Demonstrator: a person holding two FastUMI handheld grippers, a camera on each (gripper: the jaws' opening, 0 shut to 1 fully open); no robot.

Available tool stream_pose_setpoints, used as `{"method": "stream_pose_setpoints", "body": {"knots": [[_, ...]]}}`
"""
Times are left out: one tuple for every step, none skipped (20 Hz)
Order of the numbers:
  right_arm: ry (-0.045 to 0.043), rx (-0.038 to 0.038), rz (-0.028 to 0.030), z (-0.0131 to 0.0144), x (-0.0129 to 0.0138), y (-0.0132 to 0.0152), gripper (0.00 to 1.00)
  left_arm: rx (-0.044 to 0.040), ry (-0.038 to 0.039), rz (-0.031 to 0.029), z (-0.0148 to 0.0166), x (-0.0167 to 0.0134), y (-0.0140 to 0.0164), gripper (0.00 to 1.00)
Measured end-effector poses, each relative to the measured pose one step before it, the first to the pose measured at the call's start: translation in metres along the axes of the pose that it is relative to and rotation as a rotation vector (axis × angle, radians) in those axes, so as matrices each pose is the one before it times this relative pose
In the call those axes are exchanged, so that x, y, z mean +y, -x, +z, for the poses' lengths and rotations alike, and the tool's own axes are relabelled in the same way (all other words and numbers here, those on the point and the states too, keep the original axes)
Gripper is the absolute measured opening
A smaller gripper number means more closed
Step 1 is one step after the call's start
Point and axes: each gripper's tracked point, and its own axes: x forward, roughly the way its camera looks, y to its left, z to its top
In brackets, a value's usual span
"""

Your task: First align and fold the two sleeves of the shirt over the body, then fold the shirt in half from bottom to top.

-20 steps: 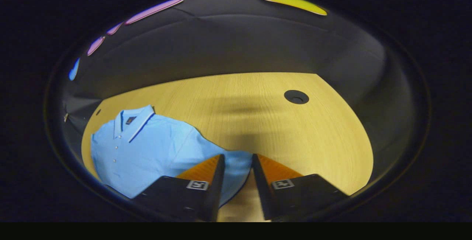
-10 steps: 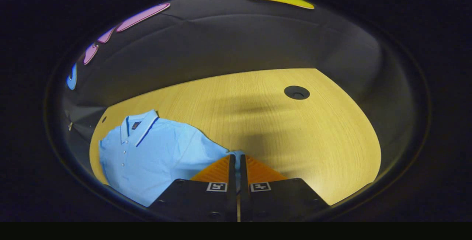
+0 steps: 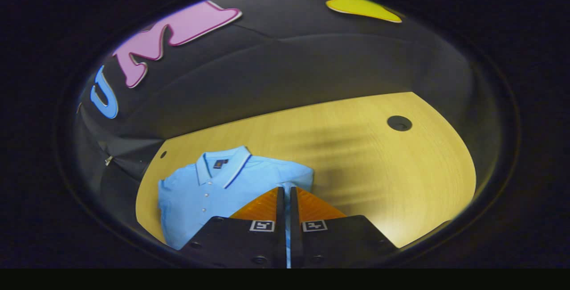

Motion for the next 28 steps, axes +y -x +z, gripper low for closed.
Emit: {"method": "stream_pose_setpoints", "body": {"knots": [[0.02083,0.00643,0.01369,-0.00332,0.01226,-0.00187,0.11,0.00499,0.00513,0.00294,-0.0017,0.00734,-0.00057,0.96],[0.02101,0.01245,0.00269,-0.00433,0.00783,-0.00382,0.08,0.00535,0.00713,0.00677,-0.00326,0.00801,-0.00087,0.97],[0.02041,0.0179,-0.00777,-0.008,0.00469,-0.00662,0.02,0.00342,0.00737,0.00608,-0.00062,0.00666,-0.00064,0.96],[0.01224,0.01743,-0.00576,-0.00671,0.00337,-0.00575,0.02,0.00077,0.01049,0.00706,-0.00175,0.00829,-0.00065,0.97],[0.00509,0.01631,-0.00712,-0.00597,0.0035,-0.0052,0.02,-0.00114,0.00642,0.00762,-0.00233,0.00834,-0.00005,0.97],[0.00238,0.01421,-0.00477,-0.00618,0.00293,-0.00468,0.02,0.0002,0.00124,0.01069,-0.00147,0.00896,0.00046,0.97],[0.00589,0.0093,-0.00209,-0.00438,0.00334,-0.00368,0.05,0.0055,-0.00112,0.01306,-0.00316,0.00854,0.00093,0.97],[0.00952,0.00981,0.00483,-0.00385,0.00456,-0.00208,0.08,0.0076,0.00147,0.01075,-0.00464,0.00868,0.00121,0.97],[0.01174,0.00675,0.00985,-0.00348,0.00586,-0.00055,0.09,0.00466,0.00473,0.00642,-0.00435,0.00723,0.0013,0.97],[0.01509,0.00703,0.01153,-0.00459,0.00552,-0.00338,0.09,0.00816,0.00553,0.00908,-0.00359,0.00744,0.00162,0.97],[0.01799,0.01155,0.00112,-0.00264,0.00224,0.00065,0.12,0.01181,0.00486,0.00906,-0.00469,0.00663,-0.00014,0.97],[0.0149,0.01094,0.00161,-0.0044,0.00145,-0.00094,0.13,0.00917,0.00576,0.00809,-0.00245,0.00648,-0.00011,0.97],[0.01077,0.01242,0.0001,-0.00148,0.00184,-0.00055,0.18,0.00453,0.00847,0.00605,-0.00347,0.00469,-0.00053,0.97],[0.00605,0.00108,-0.00853,-0.0007,0.00148,0.00151,0.1,0.00214,0.01136,0.00092,-0.00145,0.0037,-0.00141,0.97],[-0.00189,-0.00786,0.00308,0.00101,0.00332,0.00024,0.38,0.00442,0.01533,0.00094,-0.00378,0.00423,-0.00257,0.97],[-0.00583,-0.00807,0.00959,0.00122,0.00513,0.00189,0.27,0.00655,0.01456,0.00456,-0.00375,0.00477,-0.00303,0.97],[-0.00022,-0.01055,0.00174,0.00208,0.00145,0.00182,0.51,0.00799,0.01203,0.00528,-0.0063,0.0049,-0.00374,0.97],[0.00708,-0.00699,-0.00462,0.00248,-0.00004,0.00368,0.69,0.01333,0.00902,0.00526,-0.00561,0.00323,-0.00302,0.97],[0.0082,-0.00936,-0.00896,0.00238,-0.00079,0.00438,0.85,0.01626,0.00768,0.00243,-0.0067,0.0032,-0.0028,0.97],[0.00698,-0.01134,0.00074,0.00324,0.00142,0.00604,0.84,0.01271,0.00516,-0.00113,-0.00338,0.00236,-0.00427,0.97],[0.00499,-0.01166,-0.00246,0.00269,0.00071,0.00365,0.99,0.00946,0.00434,-0.00077,-0.0036,0.00037,-0.00587,0.97],[0.00315,-0.01052,0.00195,0.00335,0.00123,0.00783,0.98,0.00794,0.00444,-0.00199,-0.00191,0.00105,-0.00618,0.97],[0.00219,-0.00986,0.0043,0.00159,0.0014,0.00673,0.98,0.00681,0.00449,-0.00458,-0.00069,0.00121,-0.0062,0.97],[0.00161,-0.00956,-0.00007,0.00208,0.00055,0.00785,0.98,0.00606,0.00397,-0.00311,0.00055,0.00062,-0.00633,0.97],[0.00181,-0.01001,-0.00108,0.0013,-0.00058,0.00803,0.98,0.00755,0.00435,-0.00685,0.00147,0.00044,-0.00758,0.97],[0.00038,-0.00903,-0.00292,0.00166,-0.00101,0.00934,0.98,0.01212,0.00925,-0.00243,-0.0012,-0.00064,-0.00751,0.97],[0.00075,-0.00754,-0.0048,-0.0004,-0.00061,0.00703,0.98,0.00586,0.00771,-0.00332,-0.00054,0.00009,-0.01099,0.97],[0.0038,-0.00485,-0.00702,-0.00057,-0.00251,0.01022,0.98,0.00569,0.00079,-0.00334,-0.00044,0.00094,-0.0107,0.97]]}}
